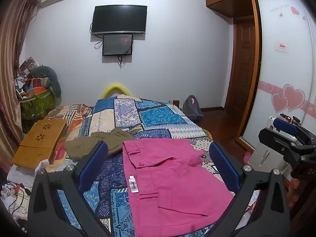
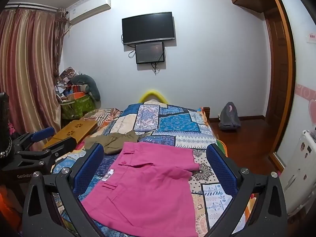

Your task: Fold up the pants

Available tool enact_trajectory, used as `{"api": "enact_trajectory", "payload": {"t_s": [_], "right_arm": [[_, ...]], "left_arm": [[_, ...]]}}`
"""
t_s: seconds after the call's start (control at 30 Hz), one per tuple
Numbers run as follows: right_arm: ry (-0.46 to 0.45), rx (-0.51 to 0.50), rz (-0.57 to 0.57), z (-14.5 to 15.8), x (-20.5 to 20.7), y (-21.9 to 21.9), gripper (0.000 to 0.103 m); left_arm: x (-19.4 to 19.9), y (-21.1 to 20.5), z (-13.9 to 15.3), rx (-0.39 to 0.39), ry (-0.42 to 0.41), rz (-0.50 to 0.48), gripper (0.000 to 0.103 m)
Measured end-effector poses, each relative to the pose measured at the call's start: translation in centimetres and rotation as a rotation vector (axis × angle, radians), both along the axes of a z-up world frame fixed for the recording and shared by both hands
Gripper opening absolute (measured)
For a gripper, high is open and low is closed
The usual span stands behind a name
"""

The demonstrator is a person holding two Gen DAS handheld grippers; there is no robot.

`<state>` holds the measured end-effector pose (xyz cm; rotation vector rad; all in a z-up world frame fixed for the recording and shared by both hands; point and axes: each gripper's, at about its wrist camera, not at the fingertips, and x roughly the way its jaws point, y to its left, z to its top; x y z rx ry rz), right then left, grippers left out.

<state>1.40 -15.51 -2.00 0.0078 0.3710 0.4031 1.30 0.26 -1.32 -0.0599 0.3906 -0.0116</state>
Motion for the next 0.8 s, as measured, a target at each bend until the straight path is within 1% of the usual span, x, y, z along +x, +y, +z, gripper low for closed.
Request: {"api": "enact_trajectory", "payload": {"t_s": [0.8], "right_arm": [[0.001,-0.001,0.000,0.17,0.00,0.00,0.103]], "left_arm": [[0.21,0.06,0.07,-0.006,0.006,-0.002,0.103]]}}
